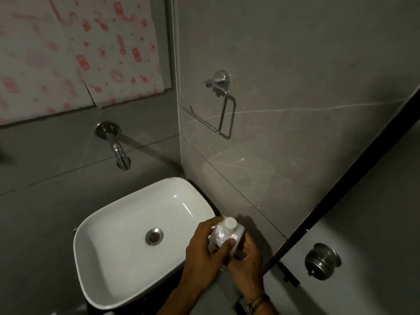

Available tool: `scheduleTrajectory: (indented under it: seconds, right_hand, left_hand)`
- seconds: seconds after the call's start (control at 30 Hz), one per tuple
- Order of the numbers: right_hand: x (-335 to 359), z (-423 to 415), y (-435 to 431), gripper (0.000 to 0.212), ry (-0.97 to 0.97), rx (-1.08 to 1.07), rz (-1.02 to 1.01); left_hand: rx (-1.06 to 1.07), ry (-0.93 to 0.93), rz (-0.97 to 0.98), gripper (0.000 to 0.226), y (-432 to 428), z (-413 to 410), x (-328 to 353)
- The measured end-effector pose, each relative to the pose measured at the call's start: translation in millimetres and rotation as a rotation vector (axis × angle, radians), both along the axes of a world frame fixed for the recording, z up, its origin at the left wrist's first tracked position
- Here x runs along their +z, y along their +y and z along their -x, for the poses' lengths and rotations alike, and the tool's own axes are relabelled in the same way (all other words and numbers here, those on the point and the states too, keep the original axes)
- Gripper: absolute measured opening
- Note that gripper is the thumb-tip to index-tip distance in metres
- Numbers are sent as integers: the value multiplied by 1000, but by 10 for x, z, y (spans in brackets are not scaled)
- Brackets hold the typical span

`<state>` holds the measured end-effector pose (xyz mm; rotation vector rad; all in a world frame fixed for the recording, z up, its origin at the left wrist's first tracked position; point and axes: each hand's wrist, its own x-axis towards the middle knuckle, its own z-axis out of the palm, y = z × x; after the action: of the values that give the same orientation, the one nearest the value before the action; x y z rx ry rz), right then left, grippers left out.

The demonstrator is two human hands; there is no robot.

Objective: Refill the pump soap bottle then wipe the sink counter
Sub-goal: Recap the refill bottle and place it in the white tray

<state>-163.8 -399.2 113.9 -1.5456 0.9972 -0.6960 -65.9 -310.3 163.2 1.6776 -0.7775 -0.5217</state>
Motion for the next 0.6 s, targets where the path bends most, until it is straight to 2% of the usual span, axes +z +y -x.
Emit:
scheduleTrajectory:
  seconds: [0.2,0.4,0.6]
  right_hand:
    - [152,-79,111,77,11,138,-3]
    - [376,-624,687,83,-55,344,-8]
    - [461,-1284,1635,82,-96,578,8]
  left_hand:
    - [9,161,-7,80,233,-185,-74]
    - [86,139,29,69,1047,-574,138]
    - [310,78,14,80,2217,-957,260]
